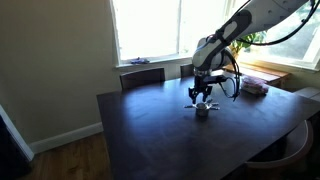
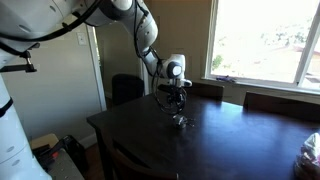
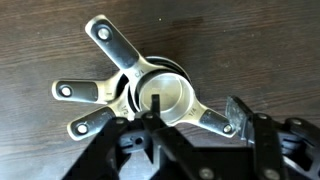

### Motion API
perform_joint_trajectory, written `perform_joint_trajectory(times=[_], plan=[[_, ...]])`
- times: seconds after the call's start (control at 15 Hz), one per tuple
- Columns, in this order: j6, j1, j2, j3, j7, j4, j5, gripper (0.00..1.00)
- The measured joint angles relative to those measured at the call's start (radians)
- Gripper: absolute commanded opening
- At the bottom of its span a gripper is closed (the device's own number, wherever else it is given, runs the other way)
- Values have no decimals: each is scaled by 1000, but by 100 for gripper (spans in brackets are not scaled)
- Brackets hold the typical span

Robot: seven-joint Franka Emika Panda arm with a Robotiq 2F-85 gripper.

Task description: Remove the three small pots from the big pot, then remove the other smaller pots from the small pot, and finally remove the smallest mini pot from the smallest pot

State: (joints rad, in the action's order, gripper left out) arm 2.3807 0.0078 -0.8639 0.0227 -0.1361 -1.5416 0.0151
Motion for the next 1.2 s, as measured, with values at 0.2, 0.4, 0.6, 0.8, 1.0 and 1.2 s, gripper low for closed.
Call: perform_joint_trajectory(times=[0.2, 0.4, 0.6, 0.8, 1.0, 1.2], plan=[[-30, 1, -8, 0, -1, 10, 0, 100], [-44, 5, -14, 7, -8, 20, -5, 100], [-44, 18, -14, 38, -43, 33, -9, 95], [-52, 19, -14, 60, -73, 43, -9, 88], [-58, 19, -22, 75, -95, 54, -9, 80], [-61, 19, -49, 80, -110, 76, -9, 65]])
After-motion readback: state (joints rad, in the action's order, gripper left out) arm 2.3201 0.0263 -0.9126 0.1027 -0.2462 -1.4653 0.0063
